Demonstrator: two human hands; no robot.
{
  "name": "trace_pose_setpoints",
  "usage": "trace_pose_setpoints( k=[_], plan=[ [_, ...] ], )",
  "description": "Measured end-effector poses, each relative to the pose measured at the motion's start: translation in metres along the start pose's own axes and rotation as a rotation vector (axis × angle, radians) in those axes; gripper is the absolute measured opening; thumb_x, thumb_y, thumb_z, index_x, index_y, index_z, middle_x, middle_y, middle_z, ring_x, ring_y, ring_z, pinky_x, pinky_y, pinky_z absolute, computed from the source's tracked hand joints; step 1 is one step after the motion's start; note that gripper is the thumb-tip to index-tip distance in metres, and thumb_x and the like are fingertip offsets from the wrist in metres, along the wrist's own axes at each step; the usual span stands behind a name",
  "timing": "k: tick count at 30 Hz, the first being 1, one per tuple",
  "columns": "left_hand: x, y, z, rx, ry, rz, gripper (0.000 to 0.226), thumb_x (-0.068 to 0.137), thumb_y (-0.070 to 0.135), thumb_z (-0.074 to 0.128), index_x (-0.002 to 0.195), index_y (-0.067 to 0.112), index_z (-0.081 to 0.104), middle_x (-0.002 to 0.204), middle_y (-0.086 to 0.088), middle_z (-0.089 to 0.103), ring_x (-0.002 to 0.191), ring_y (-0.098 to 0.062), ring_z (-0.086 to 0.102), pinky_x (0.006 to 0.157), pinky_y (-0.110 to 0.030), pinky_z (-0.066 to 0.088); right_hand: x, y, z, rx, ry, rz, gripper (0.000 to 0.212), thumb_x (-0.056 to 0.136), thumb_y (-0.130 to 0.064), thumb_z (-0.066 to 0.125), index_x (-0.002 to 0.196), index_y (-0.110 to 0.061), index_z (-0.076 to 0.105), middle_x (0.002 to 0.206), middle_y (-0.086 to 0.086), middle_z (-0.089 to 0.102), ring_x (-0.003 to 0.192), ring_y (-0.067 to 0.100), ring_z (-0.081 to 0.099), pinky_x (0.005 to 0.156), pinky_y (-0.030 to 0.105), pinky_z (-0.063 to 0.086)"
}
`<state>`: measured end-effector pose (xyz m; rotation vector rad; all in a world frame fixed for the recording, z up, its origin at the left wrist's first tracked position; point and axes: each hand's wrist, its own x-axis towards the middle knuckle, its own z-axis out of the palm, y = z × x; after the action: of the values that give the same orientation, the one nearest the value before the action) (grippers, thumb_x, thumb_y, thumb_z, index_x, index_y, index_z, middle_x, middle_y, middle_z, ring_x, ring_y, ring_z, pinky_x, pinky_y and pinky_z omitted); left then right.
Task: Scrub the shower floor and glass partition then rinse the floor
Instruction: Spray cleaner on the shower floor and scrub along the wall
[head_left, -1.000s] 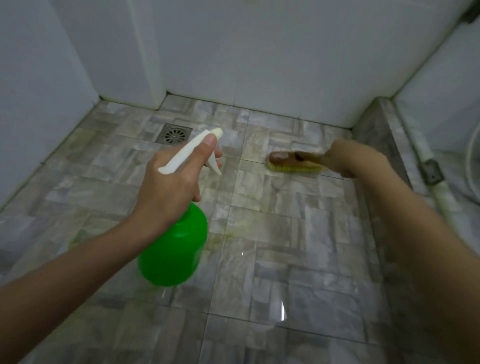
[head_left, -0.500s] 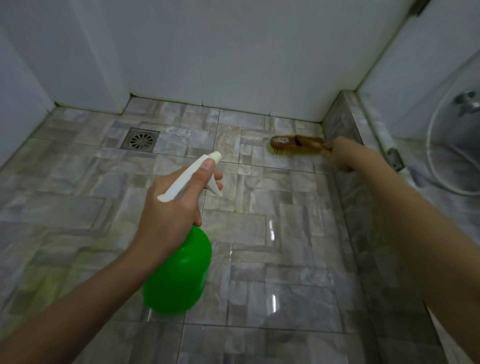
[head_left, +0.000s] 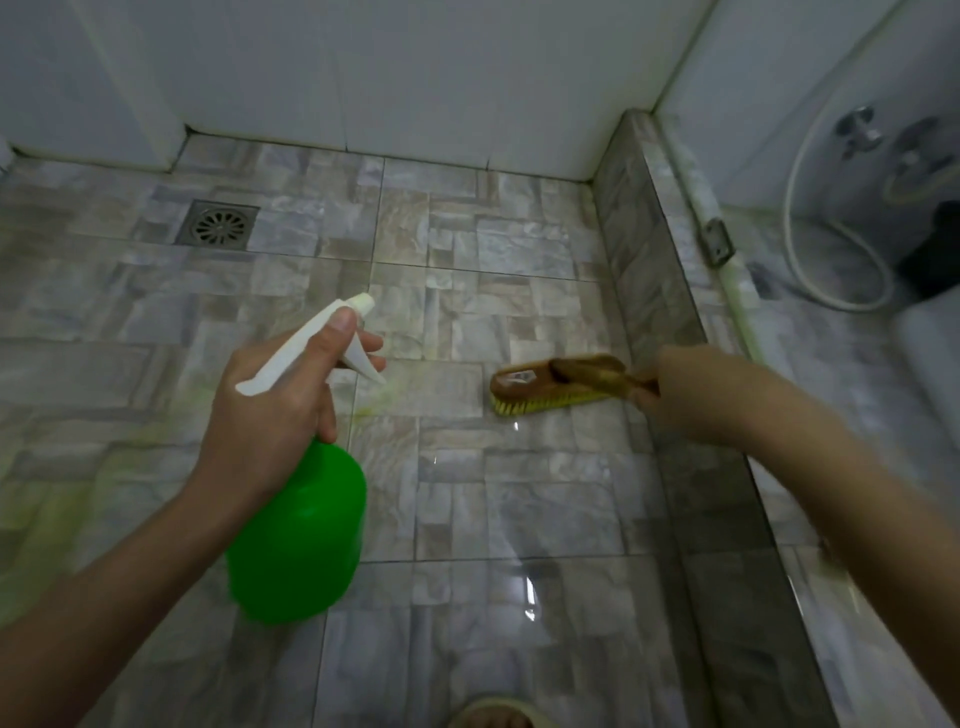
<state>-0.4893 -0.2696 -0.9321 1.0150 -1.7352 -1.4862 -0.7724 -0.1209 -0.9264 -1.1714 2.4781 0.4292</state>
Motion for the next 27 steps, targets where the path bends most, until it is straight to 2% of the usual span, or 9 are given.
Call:
trace_pose_setpoints(
  k=[4, 7, 9, 11, 15, 18, 20, 23, 27],
  plan=[
    [-0.009, -0.006, 0.001, -0.004, -0.027, 0.01, 0.025, 0.089, 0.059, 0.053, 0.077, 0.051, 0.073, 0.093, 0.007, 0.077, 0.078, -0.05, 0.066, 0.054, -0.028, 0.045, -0.017, 0.001, 0.031, 0.143, 0.073, -0.012, 0.038, 0.099, -0.038, 0.037, 0.133, -0.027, 0.048, 0.069, -0.001, 0.051, 0.063, 0.024, 0.053, 0.058, 0.032, 0.042],
    [-0.017, -0.009, 0.0, -0.007, -0.028, 0.017, 0.024, 0.086, 0.062, 0.053, 0.079, 0.051, 0.073, 0.094, 0.006, 0.077, 0.078, -0.051, 0.065, 0.056, -0.03, 0.044, -0.032, 0.013, 0.013, 0.046, -0.023, -0.012, 0.033, 0.096, -0.043, 0.041, 0.113, -0.022, 0.059, 0.078, 0.003, 0.059, 0.072, 0.024, 0.059, 0.064, 0.032, 0.045],
    [-0.021, -0.008, -0.001, 0.01, -0.04, 0.016, 0.027, 0.086, 0.062, 0.052, 0.08, 0.048, 0.074, 0.093, 0.005, 0.077, 0.065, -0.044, 0.063, 0.057, -0.03, 0.044, -0.059, 0.012, 0.007, -0.09, -0.128, -0.071, 0.03, 0.095, -0.044, 0.041, 0.103, -0.022, 0.06, 0.077, -0.003, 0.056, 0.072, 0.018, 0.058, 0.065, 0.03, 0.045],
    [-0.023, -0.006, -0.005, 0.024, -0.041, 0.012, 0.03, 0.087, 0.063, 0.051, 0.08, 0.046, 0.074, 0.092, 0.005, 0.077, 0.054, -0.038, 0.056, 0.056, -0.03, 0.044, -0.075, -0.001, 0.014, -0.142, -0.118, -0.162, 0.031, 0.096, -0.045, 0.038, 0.117, -0.031, 0.058, 0.078, -0.007, 0.054, 0.074, 0.016, 0.059, 0.062, 0.029, 0.044],
    [-0.029, -0.003, -0.01, 0.021, -0.017, 0.004, 0.027, 0.091, 0.059, 0.053, 0.082, 0.043, 0.074, 0.095, 0.005, 0.077, 0.059, -0.042, 0.058, 0.052, -0.025, 0.045, -0.069, -0.011, 0.025, -0.067, -0.04, -0.221, 0.043, 0.099, -0.043, 0.037, 0.142, -0.045, 0.034, 0.077, -0.009, 0.049, 0.075, 0.016, 0.059, 0.066, 0.033, 0.051],
    [-0.032, -0.002, -0.017, 0.045, 0.036, -0.001, 0.029, 0.092, 0.054, 0.052, 0.082, 0.037, 0.073, 0.093, 0.007, 0.077, 0.046, -0.024, 0.053, 0.052, -0.023, 0.044, -0.075, -0.006, 0.004, -0.153, -0.084, -0.313, 0.042, 0.097, -0.044, 0.039, 0.138, -0.051, 0.036, 0.068, -0.016, 0.042, 0.065, 0.007, 0.048, 0.067, 0.027, 0.049],
    [-0.035, -0.005, -0.025, 0.058, 0.056, -0.016, 0.03, 0.093, 0.054, 0.053, 0.081, 0.036, 0.074, 0.092, 0.007, 0.077, 0.053, -0.03, 0.06, 0.055, -0.028, 0.044, -0.085, -0.024, 0.005, -0.137, -0.095, -0.341, 0.043, 0.097, -0.046, 0.039, 0.138, -0.055, 0.033, 0.072, -0.014, 0.045, 0.07, 0.009, 0.054, 0.066, 0.026, 0.049],
    [-0.036, -0.009, -0.036, 0.052, 0.082, -0.019, 0.026, 0.087, 0.062, 0.055, 0.083, 0.047, 0.075, 0.09, -0.001, 0.077, 0.078, -0.047, 0.066, 0.055, -0.034, 0.047, -0.065, -0.065, 0.027, 0.006, 0.009, -0.422, 0.046, 0.097, -0.046, 0.04, 0.142, -0.051, 0.03, 0.074, -0.012, 0.048, 0.071, 0.012, 0.057, 0.064, 0.029, 0.051],
    [-0.044, -0.011, -0.054, 0.081, 0.139, -0.015, 0.023, 0.084, 0.064, 0.054, 0.081, 0.051, 0.073, 0.092, 0.005, 0.077, 0.068, -0.043, 0.065, 0.053, -0.032, 0.045, -0.04, -0.095, 0.006, -0.094, -0.034, -0.4, 0.04, 0.096, -0.046, 0.04, 0.136, -0.043, 0.044, 0.084, -0.006, 0.055, 0.077, 0.017, 0.058, 0.063, 0.03, 0.046]
  ],
)
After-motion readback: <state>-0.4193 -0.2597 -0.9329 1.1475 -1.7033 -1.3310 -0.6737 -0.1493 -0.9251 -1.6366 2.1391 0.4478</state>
